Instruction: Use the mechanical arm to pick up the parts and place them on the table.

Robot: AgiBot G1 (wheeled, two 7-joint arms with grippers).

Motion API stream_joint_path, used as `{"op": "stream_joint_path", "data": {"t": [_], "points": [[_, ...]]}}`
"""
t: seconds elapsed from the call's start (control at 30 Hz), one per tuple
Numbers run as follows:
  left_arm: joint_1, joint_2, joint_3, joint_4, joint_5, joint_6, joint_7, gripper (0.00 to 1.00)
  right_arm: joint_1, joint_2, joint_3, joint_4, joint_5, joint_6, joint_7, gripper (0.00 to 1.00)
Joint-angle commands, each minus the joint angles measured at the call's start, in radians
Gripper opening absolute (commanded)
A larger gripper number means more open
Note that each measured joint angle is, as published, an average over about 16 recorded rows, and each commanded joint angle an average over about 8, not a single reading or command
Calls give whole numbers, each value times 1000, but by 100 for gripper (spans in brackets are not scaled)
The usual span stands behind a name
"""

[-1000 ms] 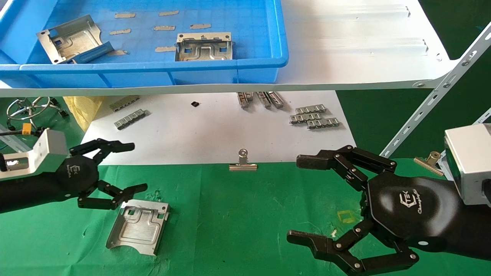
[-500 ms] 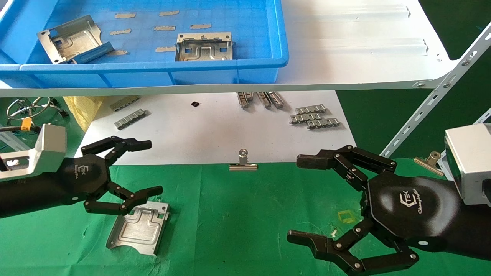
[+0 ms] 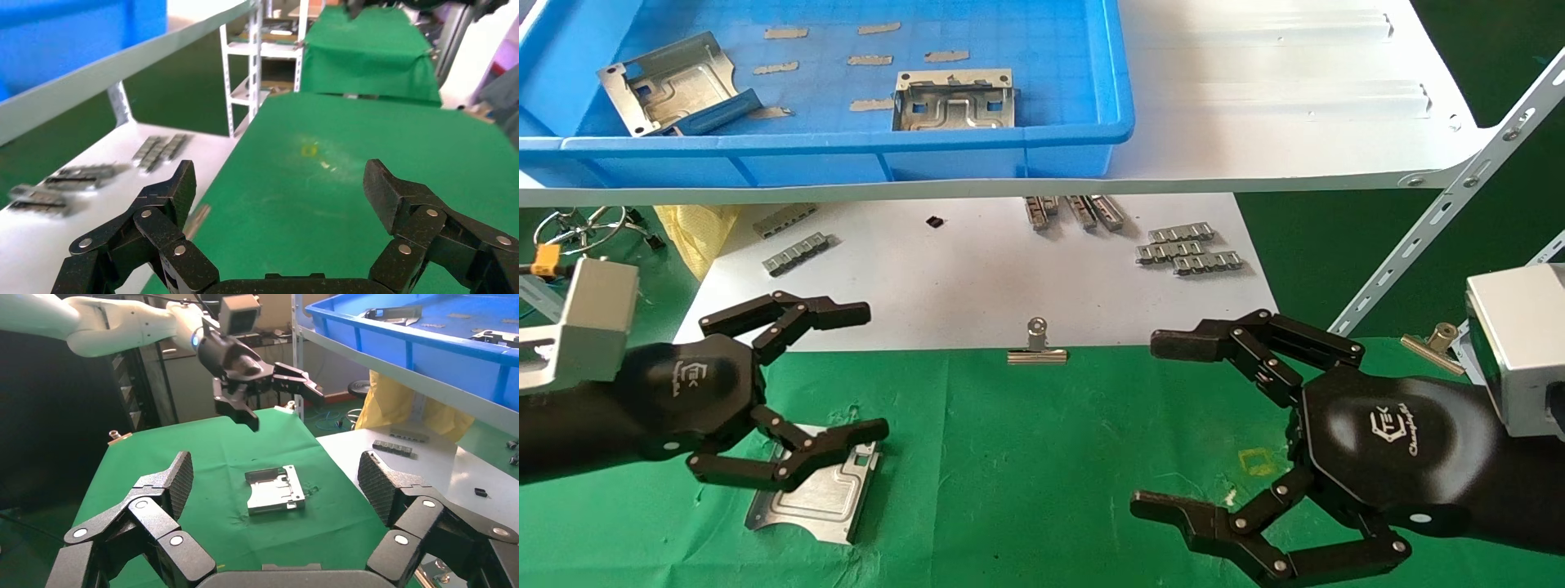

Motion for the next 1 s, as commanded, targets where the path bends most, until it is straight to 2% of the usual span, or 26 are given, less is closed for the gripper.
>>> {"op": "stream_joint_path", "data": {"t": [0.03, 0.67, 1.0], "points": [[19, -6, -21, -42, -4, -3, -27, 100, 0, 0, 0, 0, 0, 0, 0, 100], [184, -63, -207, -417, -40, -33, -263, 100, 0, 0, 0, 0, 0, 0, 0, 100], [199, -68, -223, -446, -46, -36, -275, 100, 0, 0, 0, 0, 0, 0, 0, 100]]}}
